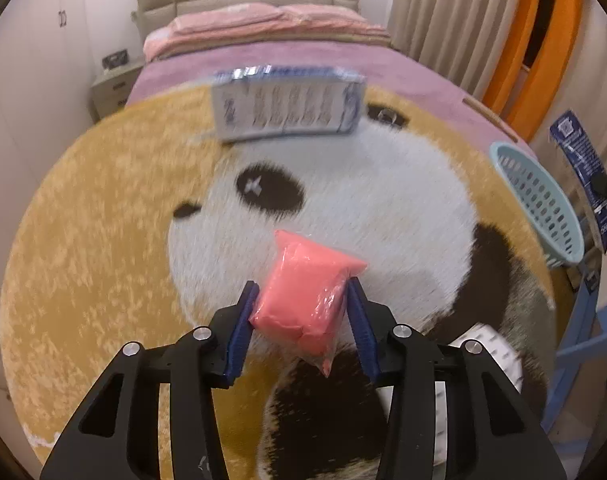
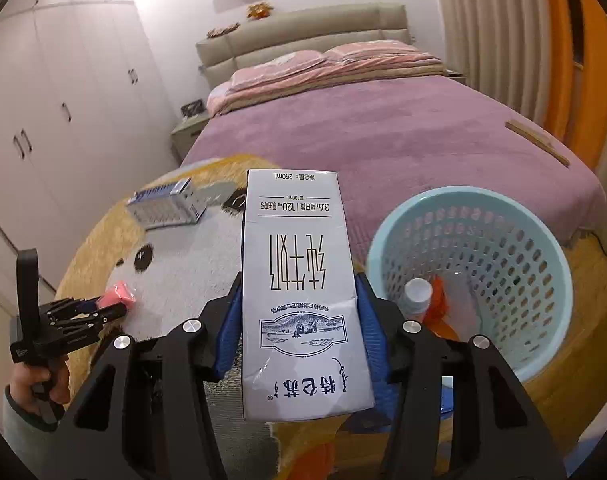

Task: Collect trash
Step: 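Carry pink bag and milk carton over the basket and open both tools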

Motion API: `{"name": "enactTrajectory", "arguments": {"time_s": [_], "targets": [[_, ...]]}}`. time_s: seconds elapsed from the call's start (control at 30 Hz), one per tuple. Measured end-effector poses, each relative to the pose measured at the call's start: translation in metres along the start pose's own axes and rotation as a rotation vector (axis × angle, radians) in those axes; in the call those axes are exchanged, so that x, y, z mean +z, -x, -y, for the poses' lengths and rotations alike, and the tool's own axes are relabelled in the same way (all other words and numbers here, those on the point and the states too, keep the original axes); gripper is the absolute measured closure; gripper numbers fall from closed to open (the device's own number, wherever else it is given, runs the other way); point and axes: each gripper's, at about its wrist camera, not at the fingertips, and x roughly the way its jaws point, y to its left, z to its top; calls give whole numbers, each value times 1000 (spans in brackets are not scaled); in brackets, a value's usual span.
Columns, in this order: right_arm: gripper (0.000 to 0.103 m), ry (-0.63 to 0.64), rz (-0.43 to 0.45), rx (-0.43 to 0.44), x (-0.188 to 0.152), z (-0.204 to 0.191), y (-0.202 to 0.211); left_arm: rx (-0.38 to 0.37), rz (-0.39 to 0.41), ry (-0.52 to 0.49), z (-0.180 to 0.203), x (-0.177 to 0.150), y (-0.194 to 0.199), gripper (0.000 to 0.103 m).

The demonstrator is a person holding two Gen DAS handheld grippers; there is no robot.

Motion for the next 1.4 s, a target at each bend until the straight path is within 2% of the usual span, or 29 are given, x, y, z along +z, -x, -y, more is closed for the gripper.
{"name": "enactTrajectory", "arguments": {"time_s": [0.17,0.3,0.37,0.47,0.57,0.7,0.77,0.93,1.27,1.37,1.4], "targets": [[54,-78,71,-51,7,31,24,-127,113,-37,41,33,45,62],[54,-138,122,-143,14,59,38,-230,203,-157,110,68,75,62],[54,-172,136,-172,15,71,41,-296,213,-203,147,84,77,62],[54,-221,155,-239,16,90,41,-338,223,-255,193,102,70,62],[54,-278,152,-292,15,110,37,-428,179,-254,231,117,49,62],[54,-341,134,-321,13,135,26,-443,138,-267,268,124,9,62],[54,-354,124,-333,13,140,23,-463,75,-241,276,127,-16,62],[54,-397,76,-350,8,155,4,-460,5,-232,286,119,-55,62],[53,-457,-3,-351,-4,169,-24,-453,-29,-236,284,112,-71,60],[52,-462,-17,-339,-4,172,-27,-453,-23,-235,286,112,-70,45],[52,-459,-22,-340,-4,173,-28,-457,-18,-232,287,111,-68,44]]}}
